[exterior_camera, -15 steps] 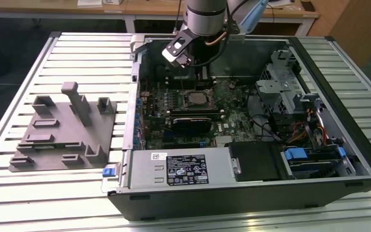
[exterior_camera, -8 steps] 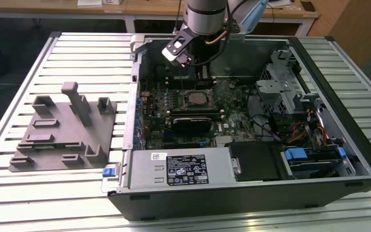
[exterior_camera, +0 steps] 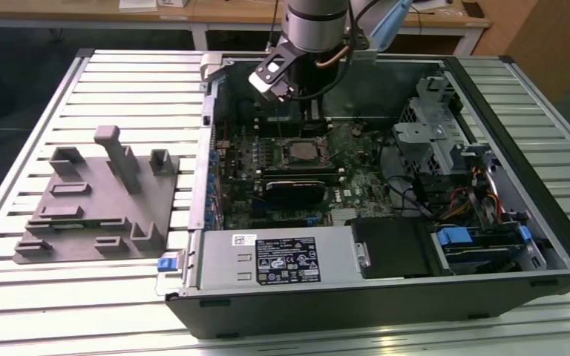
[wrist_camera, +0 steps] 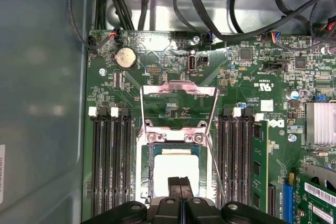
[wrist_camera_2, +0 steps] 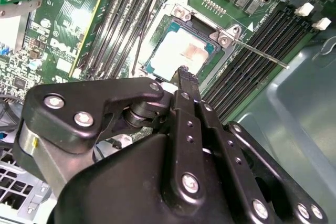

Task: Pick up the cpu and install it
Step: 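Close the cpu cover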

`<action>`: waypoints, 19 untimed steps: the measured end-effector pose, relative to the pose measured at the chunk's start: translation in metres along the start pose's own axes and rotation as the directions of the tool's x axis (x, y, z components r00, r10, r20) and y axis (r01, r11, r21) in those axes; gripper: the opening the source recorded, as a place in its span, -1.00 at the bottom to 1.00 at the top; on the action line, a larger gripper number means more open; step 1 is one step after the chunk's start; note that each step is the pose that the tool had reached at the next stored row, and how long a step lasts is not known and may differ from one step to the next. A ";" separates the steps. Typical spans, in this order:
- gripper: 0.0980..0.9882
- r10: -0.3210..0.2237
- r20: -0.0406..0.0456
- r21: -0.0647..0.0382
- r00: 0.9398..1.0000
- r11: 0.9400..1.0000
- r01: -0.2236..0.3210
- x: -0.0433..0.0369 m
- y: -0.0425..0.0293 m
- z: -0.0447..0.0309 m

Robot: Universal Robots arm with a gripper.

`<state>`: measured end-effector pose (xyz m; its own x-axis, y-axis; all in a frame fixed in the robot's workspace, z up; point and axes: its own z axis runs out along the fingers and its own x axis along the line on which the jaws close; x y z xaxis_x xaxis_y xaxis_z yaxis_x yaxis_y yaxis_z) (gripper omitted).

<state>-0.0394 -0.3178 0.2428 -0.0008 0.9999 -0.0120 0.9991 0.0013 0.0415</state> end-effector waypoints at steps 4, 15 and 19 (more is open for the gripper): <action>-0.98 0.000 0.000 0.000 1.000 1.000 0.000 0.0000 0.0001 -0.0015; -0.98 0.000 0.000 0.000 1.000 1.000 0.000 0.0001 0.0004 -0.0094; -0.98 0.000 0.000 0.000 1.000 1.000 0.000 0.0001 0.0005 -0.0119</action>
<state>-0.0394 -0.3176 0.2547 -0.0009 0.9999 -0.0120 0.9991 0.0013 0.0415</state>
